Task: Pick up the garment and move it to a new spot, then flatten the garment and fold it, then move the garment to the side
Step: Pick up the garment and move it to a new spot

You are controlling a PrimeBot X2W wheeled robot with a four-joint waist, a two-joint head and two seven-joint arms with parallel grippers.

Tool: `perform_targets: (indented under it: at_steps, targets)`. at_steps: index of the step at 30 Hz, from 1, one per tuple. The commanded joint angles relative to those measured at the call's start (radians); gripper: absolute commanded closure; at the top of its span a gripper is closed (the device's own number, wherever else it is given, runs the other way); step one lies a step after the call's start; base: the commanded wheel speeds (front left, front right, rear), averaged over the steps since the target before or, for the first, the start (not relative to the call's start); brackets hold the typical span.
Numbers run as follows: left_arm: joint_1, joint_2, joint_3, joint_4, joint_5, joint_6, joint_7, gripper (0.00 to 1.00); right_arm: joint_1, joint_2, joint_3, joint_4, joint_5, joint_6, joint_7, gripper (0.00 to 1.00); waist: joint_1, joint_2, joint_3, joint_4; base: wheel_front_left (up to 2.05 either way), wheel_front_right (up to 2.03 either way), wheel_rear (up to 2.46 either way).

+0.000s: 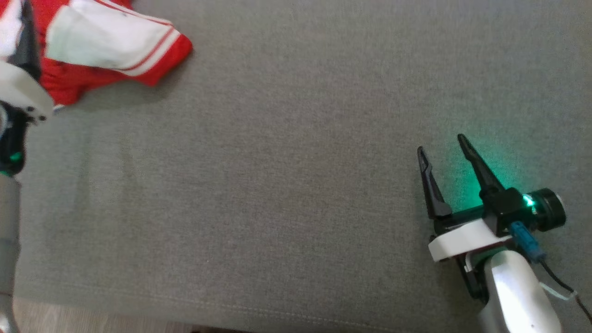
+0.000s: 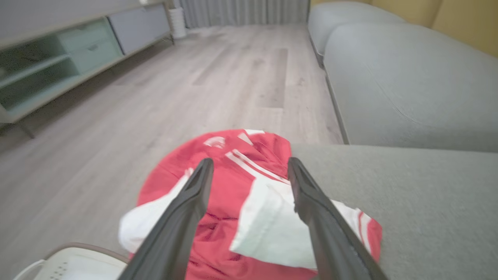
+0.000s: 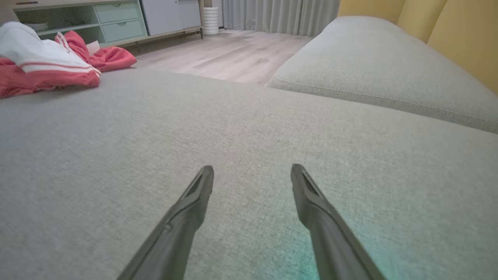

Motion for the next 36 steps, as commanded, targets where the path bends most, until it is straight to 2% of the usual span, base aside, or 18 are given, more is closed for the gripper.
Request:
perform_targets:
  at_steps: [1,7,13,14,16,17,18,19,20,29,30,31,33,34,36]
  targets:
    - [-0.055,0.050,0.008,-0.013,-0.020,0.002,0.008,0.00,-0.016,-0.004,0.017,-0.038,-0.010,0.004,0.002,0.00,-0.0003,0.0000,0.064,-0.020,0.00,0.00,0.00]
    - [-0.082,0.068,-0.087,0.060,-0.111,0.002,0.023,0.00,-0.023,-0.004,0.012,-0.059,-0.023,0.004,0.012,0.00,-0.0003,0.0000,0.118,-0.023,0.00,0.00,0.00]
    - [-0.123,0.083,-0.124,0.163,-0.120,0.002,0.023,0.00,-0.024,-0.004,0.011,-0.067,-0.026,0.004,0.013,0.00,-0.0003,0.0000,0.138,-0.029,0.00,0.00,0.00]
    - [-0.127,0.081,-0.133,0.177,-0.122,0.002,0.025,0.13,-0.024,-0.004,0.011,-0.066,-0.027,0.004,0.012,0.00,-0.0003,0.0000,0.139,-0.029,0.00,0.00,0.00]
    - [-0.134,0.078,-0.147,0.200,-0.126,0.002,0.025,0.51,-0.023,-0.004,0.010,-0.063,-0.026,0.004,0.011,0.00,-0.0003,0.0000,0.137,-0.031,0.00,0.00,0.00]
    - [-0.137,0.077,-0.153,0.209,-0.129,0.002,0.022,0.53,-0.023,-0.004,0.012,-0.062,-0.024,0.004,0.010,0.00,-0.0003,0.0000,0.136,-0.033,0.00,0.00,0.00]
    - [-0.140,0.078,-0.157,0.218,-0.129,0.002,0.014,0.51,-0.023,-0.004,0.015,-0.060,-0.022,0.004,0.010,0.00,-0.0003,0.0000,0.136,-0.035,0.00,0.00,0.00]
    - [-0.144,0.081,-0.158,0.228,-0.127,0.002,0.003,0.18,-0.023,-0.004,0.019,-0.059,-0.021,0.004,0.009,0.00,-0.0003,0.0000,0.135,-0.038,0.00,0.00,0.00]
    - [-0.149,0.084,-0.157,0.239,-0.127,0.002,-0.008,0.00,-0.024,-0.004,0.024,-0.058,-0.021,0.004,0.008,0.00,-0.0003,0.0000,0.136,-0.042,0.00,0.00,0.00]
    - [-0.181,0.079,-0.183,0.326,-0.150,0.002,-0.040,0.00,-0.008,-0.004,0.018,-0.067,-0.032,0.004,0.011,0.00,-0.0003,0.0000,0.149,-0.061,0.00,0.00,0.00]
    - [-0.184,0.080,-0.188,0.335,-0.152,0.002,-0.043,0.33,-0.008,-0.004,0.017,-0.068,-0.032,0.004,0.011,0.00,-0.0003,0.0000,0.150,-0.062,0.00,0.00,0.00]
    - [-0.188,0.080,-0.192,0.343,-0.154,0.002,-0.047,0.56,-0.008,-0.004,0.017,-0.069,-0.031,0.004,0.011,0.00,-0.0003,0.0000,0.151,-0.063,0.00,0.00,0.00]
    - [-0.192,0.076,-0.201,0.358,-0.159,0.002,-0.052,0.92,-0.008,-0.004,0.016,-0.070,-0.030,0.004,0.010,0.00,-0.0003,0.0000,0.149,-0.063,0.00,0.00,0.00]
    - [-0.194,0.075,-0.207,0.362,-0.161,0.002,-0.058,1.00,-0.008,-0.004,0.016,-0.069,-0.028,0.004,0.010,0.00,-0.0003,0.0000,0.148,-0.063,0.00,0.00,0.00]
    - [-0.200,0.076,-0.217,0.370,-0.162,0.002,-0.071,1.00,-0.007,-0.004,0.016,-0.064,-0.024,0.004,0.008,0.00,-0.0003,0.0000,0.142,-0.061,0.00,0.00,0.00]
